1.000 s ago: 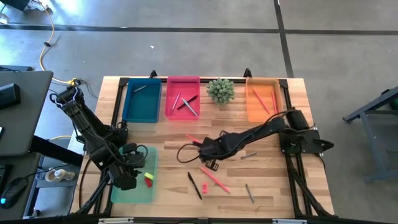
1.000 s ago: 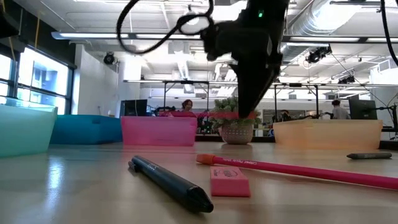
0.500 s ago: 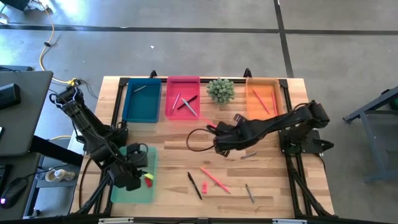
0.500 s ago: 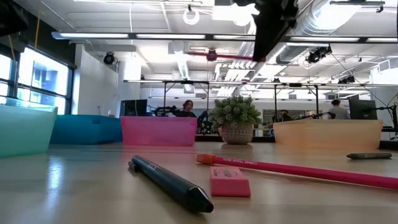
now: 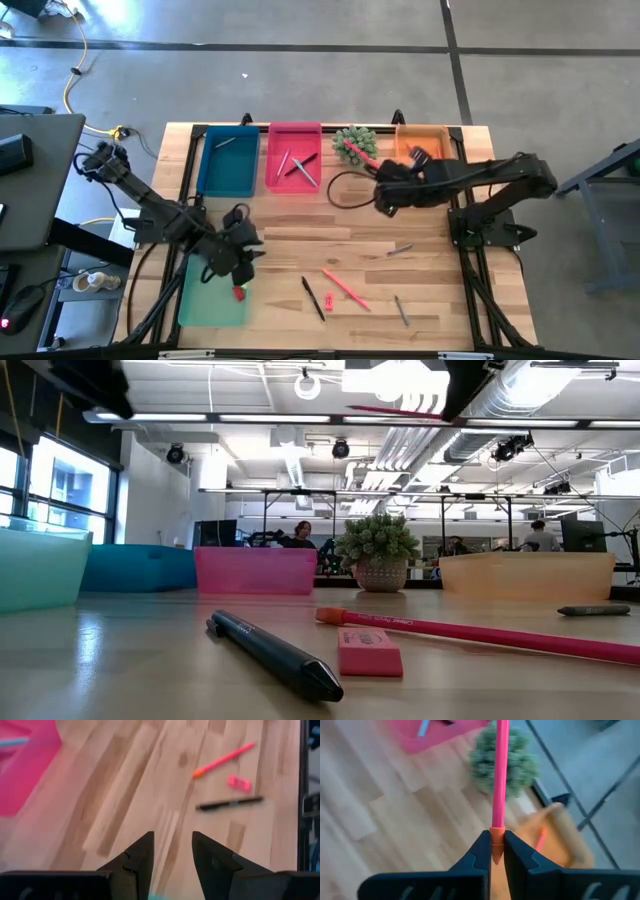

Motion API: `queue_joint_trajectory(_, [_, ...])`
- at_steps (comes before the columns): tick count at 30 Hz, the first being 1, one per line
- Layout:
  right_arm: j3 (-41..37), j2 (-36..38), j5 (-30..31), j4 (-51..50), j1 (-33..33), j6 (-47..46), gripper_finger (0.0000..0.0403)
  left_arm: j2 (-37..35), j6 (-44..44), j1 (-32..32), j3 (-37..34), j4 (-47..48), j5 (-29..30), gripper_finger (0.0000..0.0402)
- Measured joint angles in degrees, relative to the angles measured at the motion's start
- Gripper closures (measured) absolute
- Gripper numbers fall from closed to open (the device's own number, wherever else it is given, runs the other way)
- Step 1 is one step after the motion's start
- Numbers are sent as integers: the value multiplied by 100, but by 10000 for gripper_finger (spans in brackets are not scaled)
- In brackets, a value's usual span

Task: Sort crayons/erasers/pens/pencils in bins
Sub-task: Put the pink pencil into the orange bin

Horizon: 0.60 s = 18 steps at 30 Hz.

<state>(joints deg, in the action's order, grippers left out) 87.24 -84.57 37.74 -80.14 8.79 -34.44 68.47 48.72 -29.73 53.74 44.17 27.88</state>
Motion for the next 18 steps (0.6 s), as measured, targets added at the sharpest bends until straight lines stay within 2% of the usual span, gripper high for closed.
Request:
queue_joint_trajectory(6, [0,431,370,-593,-338,44,391,0,-584,628,0,-776,-13,282])
queue_joint_trajectory(13, [-28,878,491,-966,-828,167,391,0,-1128,1225,0,-1526,-17,282])
queue_joint_trajectory(18, [-910,1524,499,-737,-1293,388,391,-1,-1334,1571,0,-1905,-20,282])
